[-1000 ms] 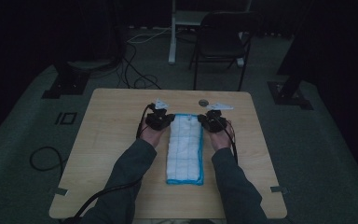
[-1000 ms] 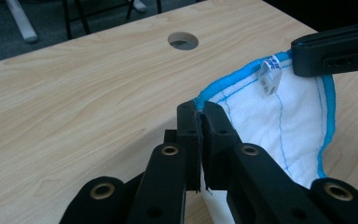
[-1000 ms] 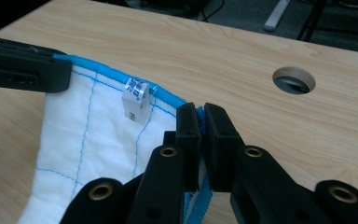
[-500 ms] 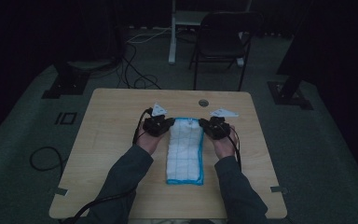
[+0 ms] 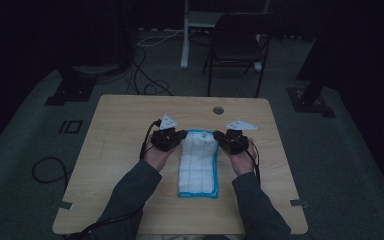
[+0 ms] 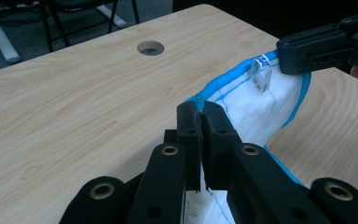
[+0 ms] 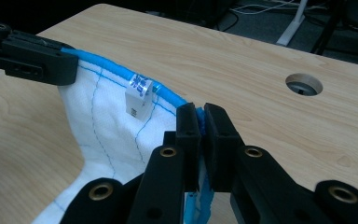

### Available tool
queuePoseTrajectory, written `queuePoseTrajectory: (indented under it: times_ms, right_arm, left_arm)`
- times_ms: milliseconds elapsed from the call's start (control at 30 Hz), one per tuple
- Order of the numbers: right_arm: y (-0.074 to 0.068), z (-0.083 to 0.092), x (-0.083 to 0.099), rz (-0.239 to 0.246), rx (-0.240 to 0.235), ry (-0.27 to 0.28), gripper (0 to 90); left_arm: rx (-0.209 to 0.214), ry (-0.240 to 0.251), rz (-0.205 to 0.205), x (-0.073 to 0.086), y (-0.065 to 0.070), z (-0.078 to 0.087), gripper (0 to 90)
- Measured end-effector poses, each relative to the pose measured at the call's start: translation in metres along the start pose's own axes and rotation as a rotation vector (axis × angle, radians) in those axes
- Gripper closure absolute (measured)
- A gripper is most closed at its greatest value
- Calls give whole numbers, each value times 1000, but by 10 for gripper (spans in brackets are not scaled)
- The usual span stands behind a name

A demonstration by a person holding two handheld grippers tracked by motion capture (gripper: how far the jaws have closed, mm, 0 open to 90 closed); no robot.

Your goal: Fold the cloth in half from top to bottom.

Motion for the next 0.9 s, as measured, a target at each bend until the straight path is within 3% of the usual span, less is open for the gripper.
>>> queuePoseTrajectory:
  times_ms: [467, 900]
  right_arm:
    - [-12, 14, 0, 30, -23, 10, 861]
    - [-22, 24, 14, 43, -44, 11, 861]
  left_arm:
    - [20, 20, 9, 8, 6, 14, 875]
    - [32, 32, 23, 20, 15, 22, 874]
Point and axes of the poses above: each handheld gripper's, and its own axes: z roughly backward along the jaws, x roughly out of its underside, y roughly to its right, the point moved 4 cm from there along -z, roughly forward along the jaws, and after that the axes turned 4 degrees about x, right-handed, at the moved point
